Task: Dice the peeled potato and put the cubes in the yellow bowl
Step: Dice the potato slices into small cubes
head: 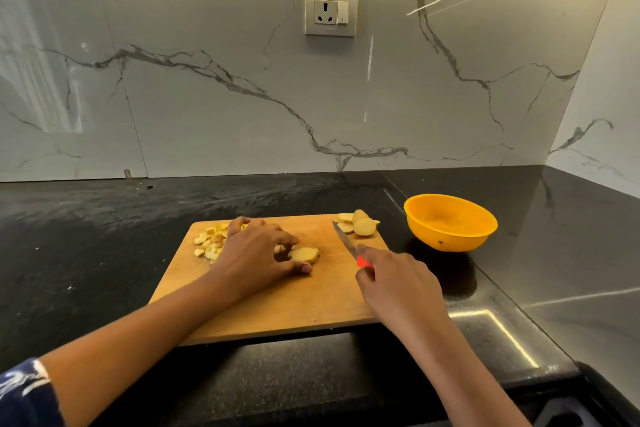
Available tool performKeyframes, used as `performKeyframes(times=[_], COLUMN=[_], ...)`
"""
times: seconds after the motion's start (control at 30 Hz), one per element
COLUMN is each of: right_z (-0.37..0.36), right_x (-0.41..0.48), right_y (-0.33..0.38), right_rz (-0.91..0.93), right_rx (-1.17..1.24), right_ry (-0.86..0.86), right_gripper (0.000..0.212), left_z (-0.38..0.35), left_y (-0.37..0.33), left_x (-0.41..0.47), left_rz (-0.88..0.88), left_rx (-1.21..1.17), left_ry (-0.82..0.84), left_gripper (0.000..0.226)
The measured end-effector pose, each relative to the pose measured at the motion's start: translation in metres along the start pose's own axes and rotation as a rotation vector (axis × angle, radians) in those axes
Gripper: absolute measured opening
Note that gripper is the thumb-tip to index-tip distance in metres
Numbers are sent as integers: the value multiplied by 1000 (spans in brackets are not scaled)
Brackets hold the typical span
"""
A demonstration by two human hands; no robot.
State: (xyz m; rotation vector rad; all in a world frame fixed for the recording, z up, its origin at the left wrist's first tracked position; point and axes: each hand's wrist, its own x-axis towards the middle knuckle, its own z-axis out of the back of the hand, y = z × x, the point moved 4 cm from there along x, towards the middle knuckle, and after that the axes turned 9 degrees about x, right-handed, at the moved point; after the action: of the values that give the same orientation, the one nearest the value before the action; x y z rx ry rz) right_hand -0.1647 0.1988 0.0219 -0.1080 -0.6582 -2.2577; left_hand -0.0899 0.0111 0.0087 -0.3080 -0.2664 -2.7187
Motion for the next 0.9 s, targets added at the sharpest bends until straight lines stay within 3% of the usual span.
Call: performKeyframes(times=[0.3,0.7,0.83,0.9], right_z=[-12,-9,-7,-7], right_x=[-29,-23,-24,-27], right_y=[19,19,18,21], right_rz=[87,80,82,99], right_rx=[-62,-48,-63,-52], right_ry=[57,29,9,12], right_gripper=[48,49,49,49], left_z=[1,1,-2,-2], left_y=[6,5,5,5], left_x=[-11,-14,-14,-13], left_rz=[-97,-116,-142,-168], left_rx=[-29,-43,-64,-83], left_ry=[-116,-99,-116,-132], left_gripper=[38,38,53,45])
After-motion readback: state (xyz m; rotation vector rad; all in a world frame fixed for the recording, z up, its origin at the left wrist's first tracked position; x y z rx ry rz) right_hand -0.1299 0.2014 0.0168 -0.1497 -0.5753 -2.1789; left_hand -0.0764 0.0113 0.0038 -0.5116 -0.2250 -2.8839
